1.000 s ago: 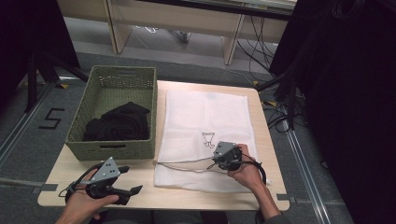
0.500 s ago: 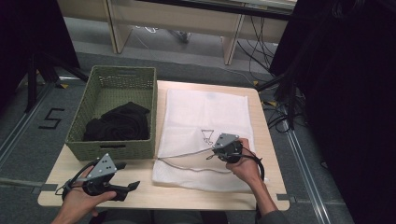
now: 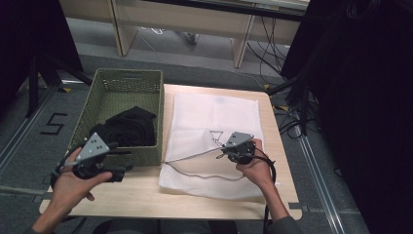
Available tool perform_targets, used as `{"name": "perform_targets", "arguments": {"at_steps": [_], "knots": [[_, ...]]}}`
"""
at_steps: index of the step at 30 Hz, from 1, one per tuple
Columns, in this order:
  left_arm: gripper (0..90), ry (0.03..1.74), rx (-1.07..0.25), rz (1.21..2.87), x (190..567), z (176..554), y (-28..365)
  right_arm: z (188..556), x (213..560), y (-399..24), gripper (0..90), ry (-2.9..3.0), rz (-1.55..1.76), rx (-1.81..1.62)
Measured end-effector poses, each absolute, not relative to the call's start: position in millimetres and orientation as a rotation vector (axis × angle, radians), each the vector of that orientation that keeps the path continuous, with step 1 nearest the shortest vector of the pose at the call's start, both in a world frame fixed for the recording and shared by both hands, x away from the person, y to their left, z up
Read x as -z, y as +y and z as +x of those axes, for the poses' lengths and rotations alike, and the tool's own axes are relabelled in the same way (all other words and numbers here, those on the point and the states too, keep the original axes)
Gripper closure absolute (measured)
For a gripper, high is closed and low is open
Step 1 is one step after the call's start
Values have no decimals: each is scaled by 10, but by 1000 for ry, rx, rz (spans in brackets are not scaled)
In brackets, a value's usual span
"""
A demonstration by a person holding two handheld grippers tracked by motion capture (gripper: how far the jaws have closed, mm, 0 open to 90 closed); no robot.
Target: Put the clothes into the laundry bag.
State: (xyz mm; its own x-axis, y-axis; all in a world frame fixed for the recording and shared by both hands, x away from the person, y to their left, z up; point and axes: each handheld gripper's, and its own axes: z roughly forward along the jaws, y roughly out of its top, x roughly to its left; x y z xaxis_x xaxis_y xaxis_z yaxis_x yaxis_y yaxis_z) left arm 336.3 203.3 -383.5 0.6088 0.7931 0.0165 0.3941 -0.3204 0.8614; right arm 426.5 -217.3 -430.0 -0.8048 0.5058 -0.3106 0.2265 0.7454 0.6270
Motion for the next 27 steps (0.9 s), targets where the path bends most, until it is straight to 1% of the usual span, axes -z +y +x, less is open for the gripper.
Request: {"name": "perform_targets", "arguments": {"at_steps": [2,3,4,5,6,7,8,9,10,11,12,13,14,15,17,19,20,22,24,27], "knots": [[161,978,-550,2001,3711,3594,2097,4267,4309,-2160,833,2482,554,-808],[162,978,-550,2001,3711,3594,2097,4267,4309,-2160,833,2482,554,-808],[158,1017,-544,2008,3659,3747,2123,4257,4318,-2155,833,2486,559,-804],[158,1017,-544,2008,3659,3747,2123,4257,4318,-2155,833,2486,559,-804],[158,1034,-522,2006,3642,3832,2132,4260,4324,-2153,832,2492,555,-798],[158,1073,-472,2021,3639,4001,2123,4263,4327,-2150,832,2493,558,-801],[158,1093,-445,2044,3651,4078,2100,4269,4329,-2148,830,2494,542,-800],[159,1093,-445,2044,3651,4078,2100,4269,4329,-2148,830,2494,542,-800],[166,1089,-424,2124,3691,4217,2038,4262,4330,-2147,829,2497,539,-794],[184,1089,-424,2124,3691,4217,2038,4262,4330,-2147,829,2497,539,-794],[214,1079,-399,2196,3744,4334,1970,4263,4331,-2149,827,2498,536,-796],[219,1079,-399,2196,3744,4334,1970,4263,4331,-2149,827,2498,536,-796],[196,1106,-358,2215,3797,4441,1899,4258,4339,-2147,827,2502,541,-794],[179,1106,-358,2215,3797,4441,1899,4258,4339,-2147,827,2502,541,-794],[204,1123,-340,2253,3863,4590,1786,4262,4341,-2143,827,2500,512,-781],[202,1162,-292,2242,3911,4693,1727,4261,4344,-2139,825,2503,518,-784],[201,1162,-292,2242,3911,4693,1727,4260,4348,-2140,823,2507,519,-782],[200,1198,-250,2223,3963,4801,1658,4259,4355,-2141,821,2511,508,-774],[208,1214,-251,2233,3981,4834,1636,4252,4355,-2139,822,2509,517,-769],[241,1249,-227,2258,4018,4922,1599,4255,4361,-2127,819,2512,498,-771]]}}
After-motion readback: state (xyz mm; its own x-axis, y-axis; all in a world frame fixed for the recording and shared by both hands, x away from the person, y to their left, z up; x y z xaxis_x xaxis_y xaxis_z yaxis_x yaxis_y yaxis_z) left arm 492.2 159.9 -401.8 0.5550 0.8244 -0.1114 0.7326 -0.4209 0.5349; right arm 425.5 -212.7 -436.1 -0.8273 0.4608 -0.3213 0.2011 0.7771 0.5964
